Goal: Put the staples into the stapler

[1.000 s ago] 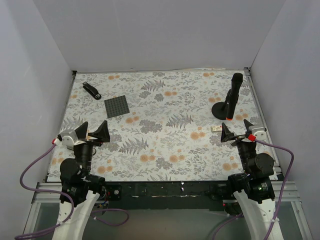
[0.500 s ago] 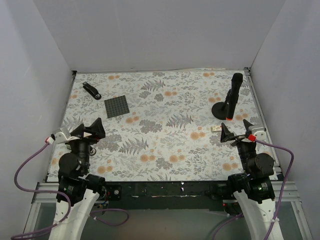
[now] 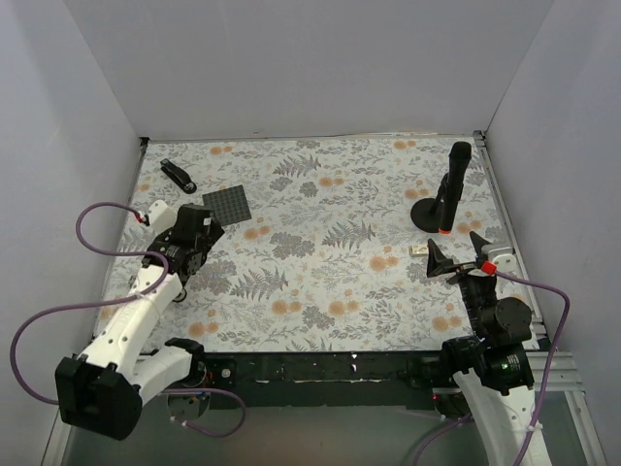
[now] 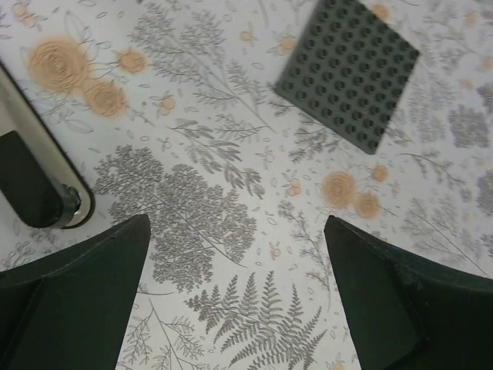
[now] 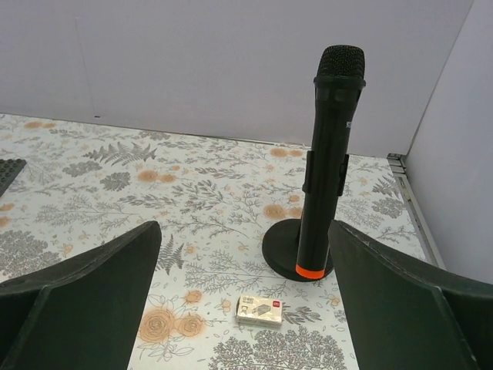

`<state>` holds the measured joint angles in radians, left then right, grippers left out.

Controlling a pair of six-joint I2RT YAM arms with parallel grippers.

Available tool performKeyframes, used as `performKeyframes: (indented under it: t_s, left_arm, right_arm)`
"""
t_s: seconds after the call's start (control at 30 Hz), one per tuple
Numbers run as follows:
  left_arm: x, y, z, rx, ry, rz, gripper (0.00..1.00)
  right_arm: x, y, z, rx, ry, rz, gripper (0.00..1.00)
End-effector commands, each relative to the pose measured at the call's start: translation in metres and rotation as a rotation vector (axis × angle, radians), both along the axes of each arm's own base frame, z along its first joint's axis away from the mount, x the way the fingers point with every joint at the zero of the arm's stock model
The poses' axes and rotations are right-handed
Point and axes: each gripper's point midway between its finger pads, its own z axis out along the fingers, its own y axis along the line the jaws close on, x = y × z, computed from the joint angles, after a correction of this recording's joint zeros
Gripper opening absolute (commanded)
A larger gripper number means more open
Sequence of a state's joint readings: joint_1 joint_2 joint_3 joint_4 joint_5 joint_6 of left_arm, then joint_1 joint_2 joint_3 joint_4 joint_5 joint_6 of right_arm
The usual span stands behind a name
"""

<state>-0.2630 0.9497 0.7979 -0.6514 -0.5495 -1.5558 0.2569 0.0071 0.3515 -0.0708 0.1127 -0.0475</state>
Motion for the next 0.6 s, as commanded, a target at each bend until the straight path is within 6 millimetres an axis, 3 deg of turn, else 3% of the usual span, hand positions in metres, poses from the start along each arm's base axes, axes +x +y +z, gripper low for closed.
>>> performKeyframes:
  t_s: [0.0,0.1,0.37,0.43,0.57]
  left_arm:
    - [-0.024,0.033,-0.010,0.059,0.117,0.234,0.98]
    - [-0.026,0.051,-0.009,0.079,0.105,0.318,0.97]
    - [-0.039,0.130,-0.032,0.003,0.117,0.539,0.97]
    - [-0.043,0.140,-0.041,0.005,0.139,0.587,0.97]
    - [-0.033,0.145,-0.058,-0.102,0.133,0.627,0.96]
  right_arm:
    - [-0.035,-0.007,0.052,0.078,-0.228,0.014,0.98]
    - [-0.035,-0.006,0.052,0.081,-0.229,0.020,0.98]
    - [-0.037,-0.002,0.052,0.084,-0.231,0.045,0.98]
    - [-0.037,-0.001,0.053,0.084,-0.230,0.048,0.98]
    - [-0.037,0.000,0.052,0.080,-0.226,0.054,0.98]
